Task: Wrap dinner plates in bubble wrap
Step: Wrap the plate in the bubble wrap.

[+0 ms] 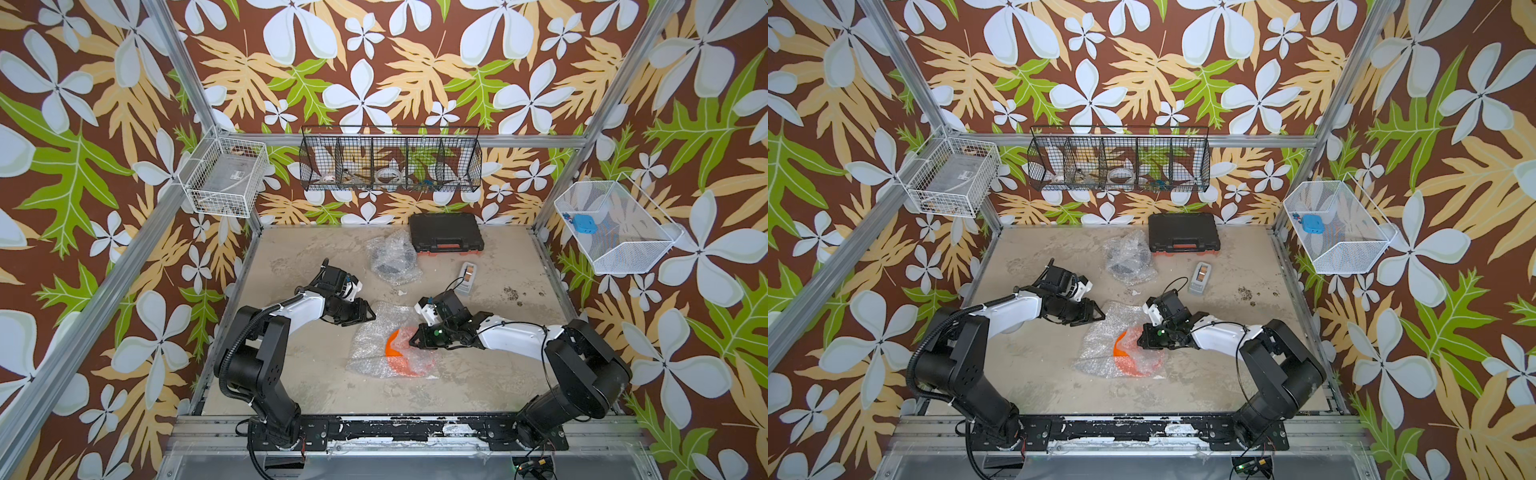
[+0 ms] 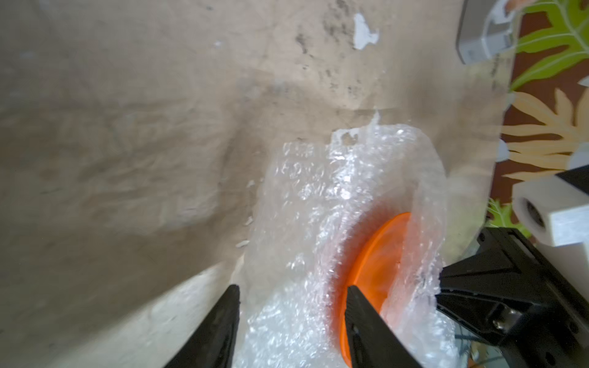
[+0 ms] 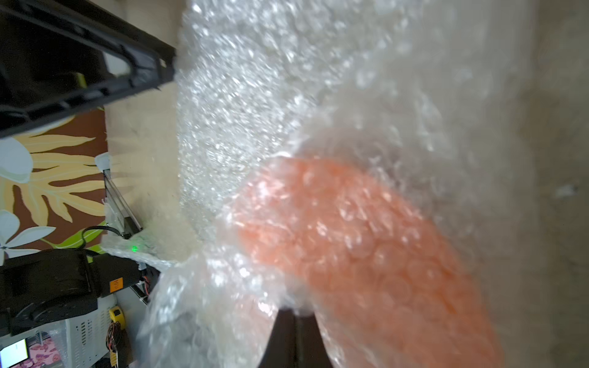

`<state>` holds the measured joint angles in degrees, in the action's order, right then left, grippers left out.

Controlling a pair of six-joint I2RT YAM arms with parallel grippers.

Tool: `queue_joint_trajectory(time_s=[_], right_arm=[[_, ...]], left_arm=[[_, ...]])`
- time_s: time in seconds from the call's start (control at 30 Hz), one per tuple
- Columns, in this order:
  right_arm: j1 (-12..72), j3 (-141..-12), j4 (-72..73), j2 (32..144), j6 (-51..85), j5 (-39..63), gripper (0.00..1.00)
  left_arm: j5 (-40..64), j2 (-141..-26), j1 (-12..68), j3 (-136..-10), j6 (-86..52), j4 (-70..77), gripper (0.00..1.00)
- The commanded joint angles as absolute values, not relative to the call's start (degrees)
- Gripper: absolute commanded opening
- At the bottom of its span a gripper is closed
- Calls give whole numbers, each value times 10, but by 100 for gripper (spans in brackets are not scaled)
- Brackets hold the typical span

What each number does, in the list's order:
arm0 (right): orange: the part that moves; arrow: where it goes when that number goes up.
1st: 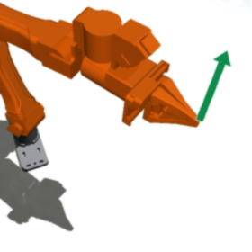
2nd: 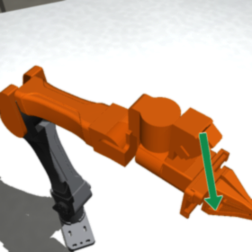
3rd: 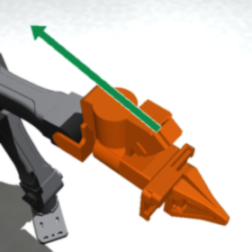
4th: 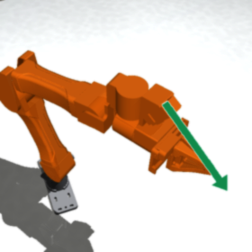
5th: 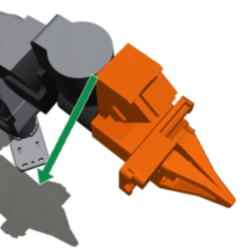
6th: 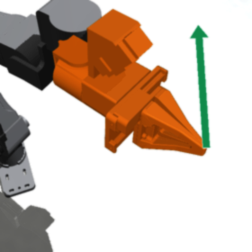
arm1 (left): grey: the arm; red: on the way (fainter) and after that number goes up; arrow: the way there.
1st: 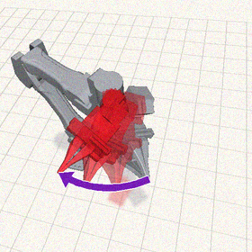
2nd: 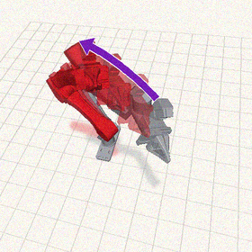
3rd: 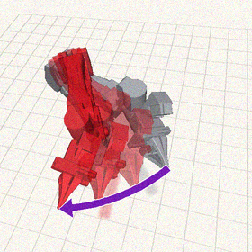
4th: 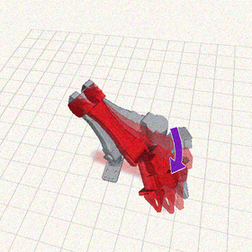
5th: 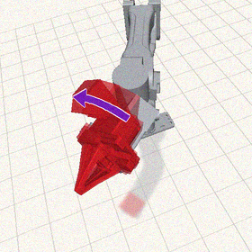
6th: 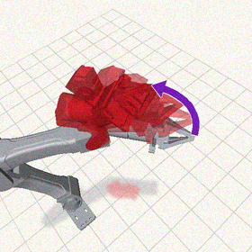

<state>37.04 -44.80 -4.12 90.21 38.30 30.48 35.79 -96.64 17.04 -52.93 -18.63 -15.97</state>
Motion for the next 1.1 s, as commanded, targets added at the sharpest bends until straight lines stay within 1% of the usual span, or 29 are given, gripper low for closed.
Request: queue_joint_trajectory(time_s=[0.0, 0.03, 0.1, 0.2, 0.3, 0.4, 0.43, 0.5, 0.57, 0.7, 0.83, 0.9, 1.07], right_arm=[[371, -470, -89, 895, 373, 303, 0], [371, -477, -103, 889, 370, 304, 1], [371, -487, -141, 870, 361, 293, 2], [371, -480, -194, 828, 349, 274, 3], [370, -441, -200, 791, 361, 291, 4], [371, -386, -156, 775, 383, 328, 0], [370, -371, -135, 778, 391, 336, 0], [371, -350, -84, 801, 408, 382, 0], [371, -341, -37, 827, 425, 398, 0], [371, -351, 10, 860, 451, 384, 0], [370, -356, 43, 874, 489, 376, 0], [368, -356, 57, 877, 505, 373, 0], [365, -343, 82, 871, 534, 356, 0]], left_arm=[[451, -982, 170, -529, -181, -117, 43], [453, -986, 170, -528, -181, -116, 34], [453, -985, 170, -523, -178, -117, 18], [444, -979, 170, -519, -178, -115, 1], [447, -973, 170, -521, -183, -115, 0], [451, -958, 177, -534, -185, -129, 0], [449, -952, 183, -540, -186, -137, 0], [445, -935, 203, -554, -187, -152, 0], [443, -920, 227, -561, -193, -162, 0], [445, -895, 280, -544, -229, -142, 0], [444, -897, 339, -517, -248, -112, 0], [441, -920, 363, -504, -251, -97, 0], [451, -989, 387, -476, -245, -57, 0]])
